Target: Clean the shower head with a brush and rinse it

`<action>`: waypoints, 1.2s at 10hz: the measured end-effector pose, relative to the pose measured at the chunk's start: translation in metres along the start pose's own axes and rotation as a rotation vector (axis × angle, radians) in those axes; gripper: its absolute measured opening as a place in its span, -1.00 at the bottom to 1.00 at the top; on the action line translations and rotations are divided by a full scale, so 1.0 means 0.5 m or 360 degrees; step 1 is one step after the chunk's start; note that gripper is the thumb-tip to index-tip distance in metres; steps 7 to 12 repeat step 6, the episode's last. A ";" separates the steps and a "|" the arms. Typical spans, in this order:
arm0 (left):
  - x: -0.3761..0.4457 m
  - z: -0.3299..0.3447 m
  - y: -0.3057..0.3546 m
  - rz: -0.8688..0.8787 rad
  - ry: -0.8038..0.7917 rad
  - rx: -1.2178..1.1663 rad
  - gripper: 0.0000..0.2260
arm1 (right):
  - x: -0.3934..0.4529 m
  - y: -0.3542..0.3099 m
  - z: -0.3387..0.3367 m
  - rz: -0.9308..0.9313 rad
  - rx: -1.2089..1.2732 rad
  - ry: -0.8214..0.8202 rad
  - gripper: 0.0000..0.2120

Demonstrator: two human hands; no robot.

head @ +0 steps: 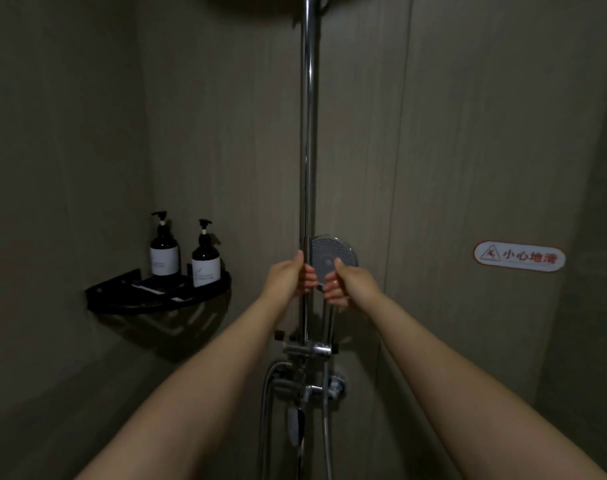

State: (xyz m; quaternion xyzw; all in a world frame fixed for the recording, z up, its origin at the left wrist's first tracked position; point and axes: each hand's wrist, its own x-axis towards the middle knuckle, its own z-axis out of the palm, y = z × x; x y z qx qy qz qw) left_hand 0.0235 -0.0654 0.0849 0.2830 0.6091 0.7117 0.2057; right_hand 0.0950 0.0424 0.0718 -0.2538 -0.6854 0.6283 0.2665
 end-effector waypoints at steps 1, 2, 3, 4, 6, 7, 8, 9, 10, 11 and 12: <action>-0.021 0.009 0.065 -0.0028 -0.0099 -0.0126 -0.52 | -0.017 -0.068 0.012 -0.0041 0.0120 -0.0105 -0.55; -0.029 0.011 0.119 0.0002 -0.0140 -0.0195 -0.48 | -0.030 -0.123 0.015 -0.0151 0.0159 -0.0117 -0.54; -0.032 0.011 0.164 -0.0016 -0.0178 -0.0269 -0.39 | -0.049 -0.167 0.017 -0.0206 0.0205 -0.0136 -0.51; -0.032 0.009 0.194 -0.0019 -0.0242 -0.0352 -0.41 | -0.066 -0.205 0.017 -0.0239 0.0269 -0.0196 -0.50; -0.038 0.004 0.235 -0.0017 -0.0291 -0.0507 -0.42 | -0.101 -0.262 0.034 -0.0253 0.0360 -0.0225 -0.44; -0.038 0.004 0.235 -0.0017 -0.0291 -0.0507 -0.42 | -0.101 -0.262 0.034 -0.0253 0.0360 -0.0225 -0.44; -0.038 0.004 0.235 -0.0017 -0.0291 -0.0507 -0.42 | -0.101 -0.262 0.034 -0.0253 0.0360 -0.0225 -0.44; -0.038 0.004 0.235 -0.0017 -0.0291 -0.0507 -0.42 | -0.101 -0.262 0.034 -0.0253 0.0360 -0.0225 -0.44; -0.038 0.004 0.235 -0.0017 -0.0291 -0.0507 -0.42 | -0.101 -0.262 0.034 -0.0253 0.0360 -0.0225 -0.44; -0.038 0.004 0.235 -0.0017 -0.0291 -0.0507 -0.42 | -0.101 -0.262 0.034 -0.0253 0.0360 -0.0225 -0.44; -0.038 0.004 0.235 -0.0017 -0.0291 -0.0507 -0.42 | -0.101 -0.262 0.034 -0.0253 0.0360 -0.0225 -0.44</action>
